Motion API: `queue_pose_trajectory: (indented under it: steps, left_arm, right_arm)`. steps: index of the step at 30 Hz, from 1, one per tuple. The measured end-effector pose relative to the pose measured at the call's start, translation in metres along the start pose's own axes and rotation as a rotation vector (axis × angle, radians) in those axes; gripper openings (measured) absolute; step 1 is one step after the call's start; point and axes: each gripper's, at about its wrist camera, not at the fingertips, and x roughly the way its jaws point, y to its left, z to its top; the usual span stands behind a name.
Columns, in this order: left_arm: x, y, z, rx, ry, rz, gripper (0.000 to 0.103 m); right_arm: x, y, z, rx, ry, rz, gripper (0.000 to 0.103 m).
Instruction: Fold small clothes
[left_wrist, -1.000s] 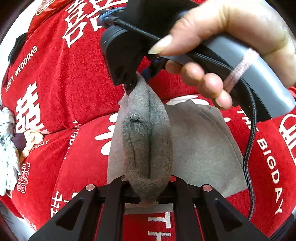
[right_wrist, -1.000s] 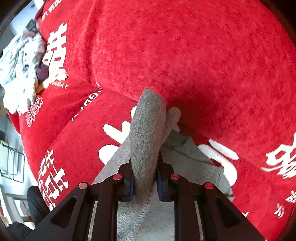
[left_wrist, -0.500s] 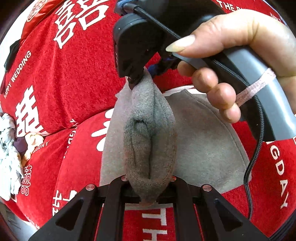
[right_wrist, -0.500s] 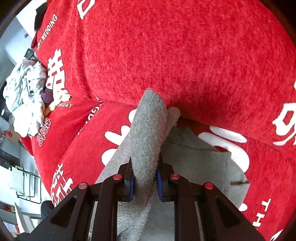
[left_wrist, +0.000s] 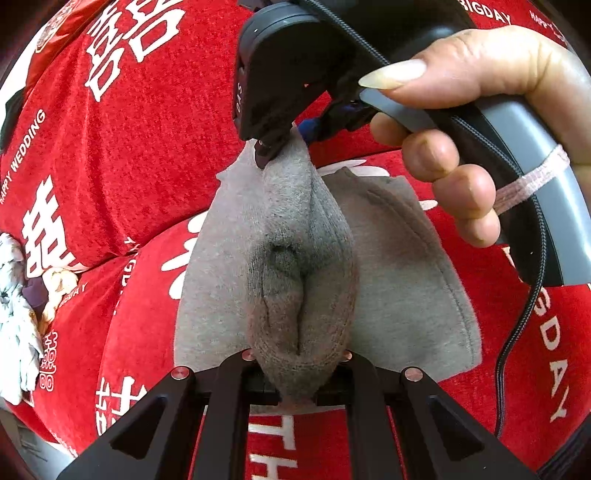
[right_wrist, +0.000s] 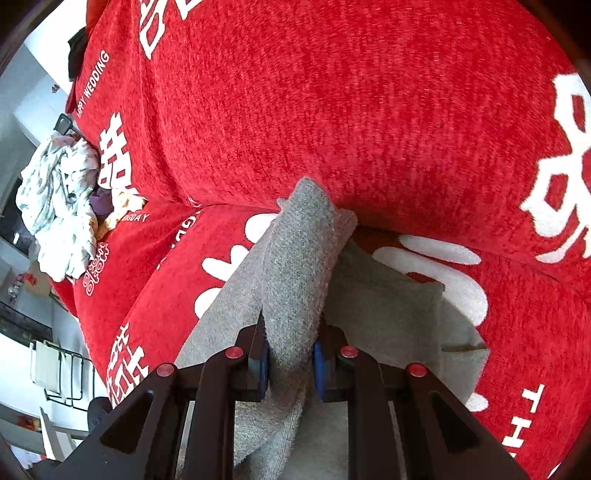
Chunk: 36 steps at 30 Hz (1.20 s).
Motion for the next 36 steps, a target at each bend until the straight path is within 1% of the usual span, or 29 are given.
queue_pose_trajectory:
  steps: [13, 21, 30, 36]
  left_arm:
    - [-0.002, -0.042, 0.009, 0.062, 0.002, -0.019, 0.010]
    - [-0.003, -0.058, 0.012, 0.086, 0.012, -0.035, 0.010]
    - [0.010, -0.070, 0.006, 0.106, 0.054, -0.029, 0.010]
    - [0.015, -0.076, 0.006, 0.125, 0.059, -0.014, 0.010]
  right_arm:
    - [-0.011, -0.038, -0.013, 0.032, -0.010, 0.022, 0.020]
    - [-0.018, -0.060, -0.023, 0.059, -0.022, 0.031, 0.020]
    - [-0.001, -0.076, -0.034, 0.093, -0.005, 0.036, 0.020]
    - [0.004, -0.092, -0.038, 0.128, -0.014, 0.064, 0.020]
